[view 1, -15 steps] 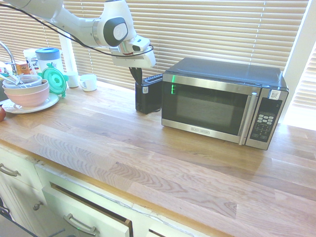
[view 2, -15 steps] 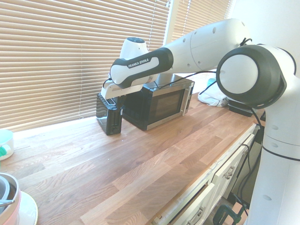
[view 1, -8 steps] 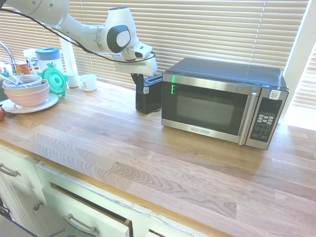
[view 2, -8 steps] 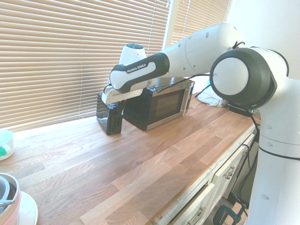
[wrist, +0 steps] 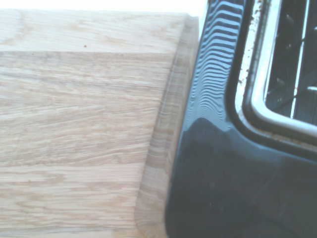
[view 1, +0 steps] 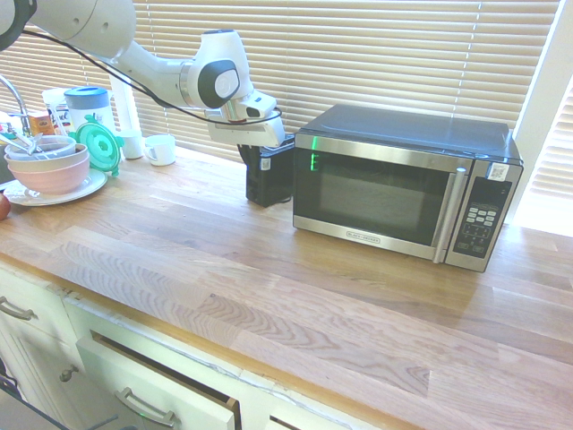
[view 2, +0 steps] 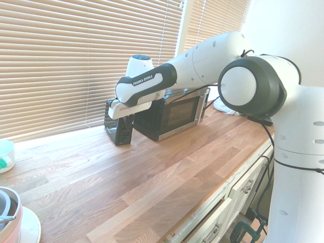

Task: Press the toaster

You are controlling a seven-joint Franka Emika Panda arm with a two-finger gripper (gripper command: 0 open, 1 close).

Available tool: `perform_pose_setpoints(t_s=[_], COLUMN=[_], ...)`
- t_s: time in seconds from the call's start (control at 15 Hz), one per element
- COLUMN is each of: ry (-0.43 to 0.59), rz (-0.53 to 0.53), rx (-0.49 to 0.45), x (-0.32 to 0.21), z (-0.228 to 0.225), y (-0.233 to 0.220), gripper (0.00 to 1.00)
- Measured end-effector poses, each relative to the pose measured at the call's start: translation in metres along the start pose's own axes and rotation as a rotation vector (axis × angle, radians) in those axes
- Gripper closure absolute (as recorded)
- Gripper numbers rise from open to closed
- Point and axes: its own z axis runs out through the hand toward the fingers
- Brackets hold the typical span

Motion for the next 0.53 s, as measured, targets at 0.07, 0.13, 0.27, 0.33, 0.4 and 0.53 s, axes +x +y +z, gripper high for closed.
perform_pose_setpoints(t_s=[0.07,0.13,0.27,0.33,0.4,0.53], ry=[0.000,-0.001,-0.003,-0.004,-0.005,-0.014], rz=[-0.001,-0.002,-0.001,-0.001,-0.001,-0.002], rx=[0.000,0.000,0.001,0.002,0.002,-0.002], x=[-0.0001,-0.0002,-0.0005,-0.0004,-0.0004,-0.0006], z=[0.0001,0.0003,0.0013,0.0014,0.0015,0.0031], y=[-0.0002,-0.0003,-0.0004,-0.0005,-0.0005,-0.0006], gripper=[1.00,1.00,1.00,1.00,1.00,1.00])
